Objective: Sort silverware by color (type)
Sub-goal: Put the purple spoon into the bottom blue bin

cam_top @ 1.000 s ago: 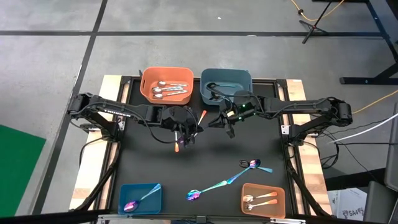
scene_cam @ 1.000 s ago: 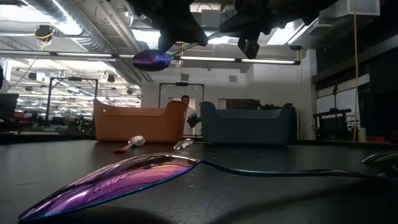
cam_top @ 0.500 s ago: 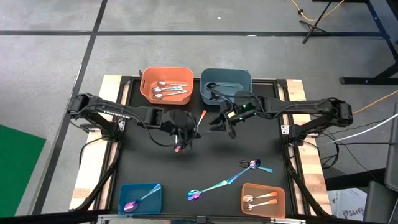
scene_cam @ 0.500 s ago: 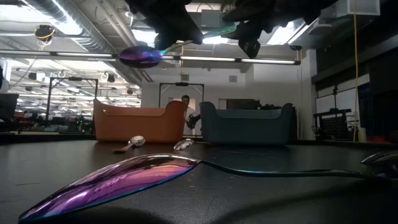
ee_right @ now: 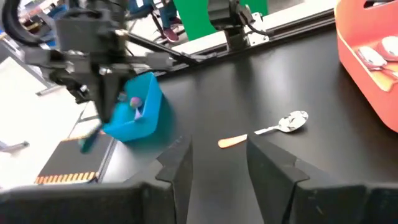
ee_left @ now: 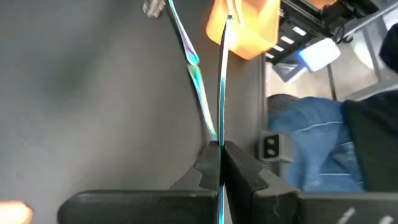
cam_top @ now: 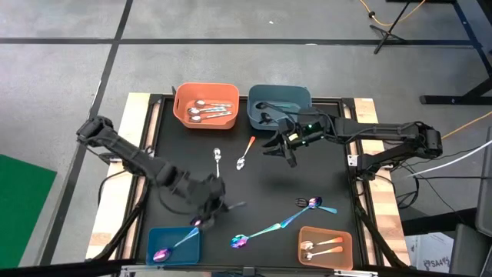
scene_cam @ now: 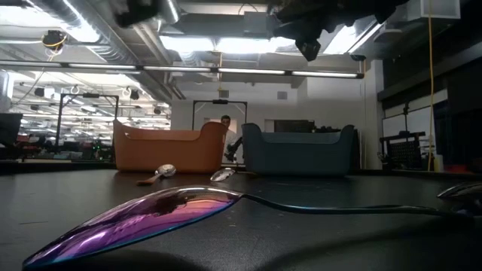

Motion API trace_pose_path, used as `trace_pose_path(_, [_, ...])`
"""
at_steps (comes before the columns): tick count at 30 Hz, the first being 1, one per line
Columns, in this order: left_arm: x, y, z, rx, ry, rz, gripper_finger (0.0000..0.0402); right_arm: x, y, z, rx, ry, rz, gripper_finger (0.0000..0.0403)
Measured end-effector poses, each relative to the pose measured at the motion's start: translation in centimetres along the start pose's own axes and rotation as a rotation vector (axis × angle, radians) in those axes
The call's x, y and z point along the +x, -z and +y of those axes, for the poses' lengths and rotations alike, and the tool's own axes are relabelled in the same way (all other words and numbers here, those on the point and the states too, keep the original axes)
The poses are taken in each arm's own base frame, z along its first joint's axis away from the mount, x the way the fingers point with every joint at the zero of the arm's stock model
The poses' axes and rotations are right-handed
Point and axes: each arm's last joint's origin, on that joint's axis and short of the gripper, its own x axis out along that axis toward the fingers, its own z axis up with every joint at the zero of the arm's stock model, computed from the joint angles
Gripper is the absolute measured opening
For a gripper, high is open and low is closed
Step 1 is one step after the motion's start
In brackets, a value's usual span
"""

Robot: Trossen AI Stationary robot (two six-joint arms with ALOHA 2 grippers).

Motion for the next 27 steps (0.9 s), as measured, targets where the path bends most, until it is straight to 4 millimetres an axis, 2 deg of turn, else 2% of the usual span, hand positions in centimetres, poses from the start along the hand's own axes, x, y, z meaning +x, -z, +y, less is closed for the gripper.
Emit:
trace_pose_path(7, [-1.6,5.8,-5.0,-0.087,-0.031,-0.038,0.0002,0.0,0.2,-0.1,-0.001,0.017,0.015,0.0138])
trace_pose_path(14, [-3.8,10.7,-6.8,-0.102,-0.127,-0.106,0.0001,0.0,0.2,-0.1,-0.001,0.016,0.016,0.0138])
trace_pose_path(18, [-4.6,12.1,-7.3,-0.049,-0.137,-0.121,0.0001,0.0,0.2,-0.1,-0.001,0.016,0.016,0.0138])
trace_pose_path(23, [-5.1,12.9,-7.6,-0.017,-0.138,-0.136,0.0001,0.0,0.2,-0.1,-0.001,0.016,0.016,0.0138])
trace_pose_path(27, [-4.3,13.9,-7.7,0.016,-0.165,-0.125,0.0001,0.0,0.2,-0.1,-0.001,0.015,0.016,0.0138])
